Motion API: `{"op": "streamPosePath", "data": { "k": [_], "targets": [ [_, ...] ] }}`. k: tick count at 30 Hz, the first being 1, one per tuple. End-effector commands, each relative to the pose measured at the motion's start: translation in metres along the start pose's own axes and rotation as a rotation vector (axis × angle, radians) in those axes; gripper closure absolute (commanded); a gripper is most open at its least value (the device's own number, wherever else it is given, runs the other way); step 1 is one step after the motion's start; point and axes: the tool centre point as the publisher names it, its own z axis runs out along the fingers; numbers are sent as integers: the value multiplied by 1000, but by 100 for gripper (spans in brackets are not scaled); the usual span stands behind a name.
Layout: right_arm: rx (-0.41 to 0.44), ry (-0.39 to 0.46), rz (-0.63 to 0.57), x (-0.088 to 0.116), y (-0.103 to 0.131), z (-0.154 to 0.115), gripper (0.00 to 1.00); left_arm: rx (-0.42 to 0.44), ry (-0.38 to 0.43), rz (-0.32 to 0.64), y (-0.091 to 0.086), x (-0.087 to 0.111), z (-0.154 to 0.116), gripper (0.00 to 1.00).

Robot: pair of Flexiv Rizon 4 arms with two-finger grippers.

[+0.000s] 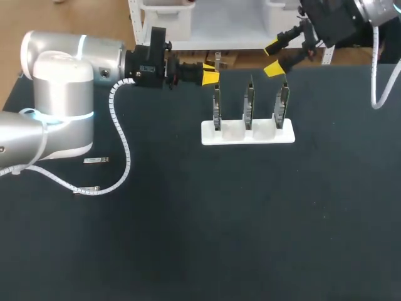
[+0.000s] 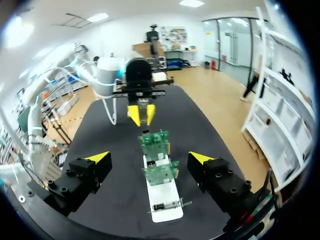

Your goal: Pick up the optical module with the left hand, and insert it into the network port with the right hand.

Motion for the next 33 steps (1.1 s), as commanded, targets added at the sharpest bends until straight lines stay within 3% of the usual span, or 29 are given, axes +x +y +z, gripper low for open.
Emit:
{"op": "streamPosePath", "data": {
  "k": [1,14,20,33],
  "targets": [
    [-59,28,-24,-11,-5,13,0,-5,-2,1,-1,0,0,100],
    [-12,36,-58,-26,-7,39,0,-5,-2,1,-1,0,0,100],
    [-74,23,-89,-33,-11,45,0,-5,-2,1,-1,0,0,100],
    [-107,11,-130,-52,-19,61,0,-5,-2,1,-1,0,0,100]
  ]
}}
